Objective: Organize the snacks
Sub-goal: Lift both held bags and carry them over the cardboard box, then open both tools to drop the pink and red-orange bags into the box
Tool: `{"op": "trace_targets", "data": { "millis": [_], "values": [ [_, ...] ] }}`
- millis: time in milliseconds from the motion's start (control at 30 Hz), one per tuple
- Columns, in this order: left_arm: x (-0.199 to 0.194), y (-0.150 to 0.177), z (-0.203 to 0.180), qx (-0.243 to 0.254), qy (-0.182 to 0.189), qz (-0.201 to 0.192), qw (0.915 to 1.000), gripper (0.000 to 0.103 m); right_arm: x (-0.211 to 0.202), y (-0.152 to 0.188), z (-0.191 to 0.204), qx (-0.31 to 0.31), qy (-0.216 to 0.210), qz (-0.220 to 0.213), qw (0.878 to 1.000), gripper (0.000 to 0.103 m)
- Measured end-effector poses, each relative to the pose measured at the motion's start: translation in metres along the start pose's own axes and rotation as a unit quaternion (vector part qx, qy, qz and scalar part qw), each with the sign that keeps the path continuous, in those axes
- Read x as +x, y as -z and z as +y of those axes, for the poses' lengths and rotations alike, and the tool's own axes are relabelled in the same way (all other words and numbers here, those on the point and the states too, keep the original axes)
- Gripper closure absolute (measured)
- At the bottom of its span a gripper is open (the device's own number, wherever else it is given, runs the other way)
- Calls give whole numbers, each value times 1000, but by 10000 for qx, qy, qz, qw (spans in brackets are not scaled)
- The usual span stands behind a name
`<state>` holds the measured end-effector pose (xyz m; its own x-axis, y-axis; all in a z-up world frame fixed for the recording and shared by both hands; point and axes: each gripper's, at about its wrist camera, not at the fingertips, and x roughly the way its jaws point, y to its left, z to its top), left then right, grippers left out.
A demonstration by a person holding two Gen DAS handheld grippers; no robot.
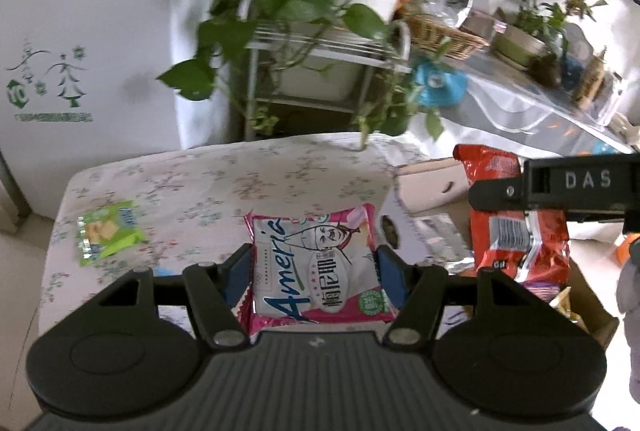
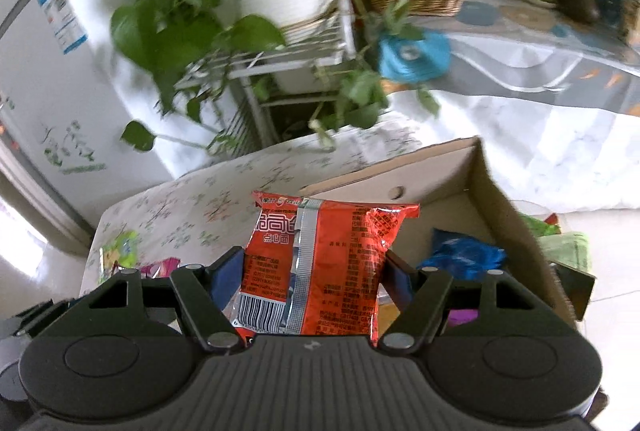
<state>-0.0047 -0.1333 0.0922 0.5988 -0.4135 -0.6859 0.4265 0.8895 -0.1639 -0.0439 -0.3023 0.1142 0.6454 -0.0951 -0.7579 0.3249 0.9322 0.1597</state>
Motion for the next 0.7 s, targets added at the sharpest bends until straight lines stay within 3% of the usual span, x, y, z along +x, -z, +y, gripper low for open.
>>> {"op": "trace_targets", "data": {
  "millis": [700],
  "values": [
    [13, 15, -101, 813, 1011, -20, 9915, 38, -22, 2, -83, 825, 506, -214, 9951, 25]
  ]
}}
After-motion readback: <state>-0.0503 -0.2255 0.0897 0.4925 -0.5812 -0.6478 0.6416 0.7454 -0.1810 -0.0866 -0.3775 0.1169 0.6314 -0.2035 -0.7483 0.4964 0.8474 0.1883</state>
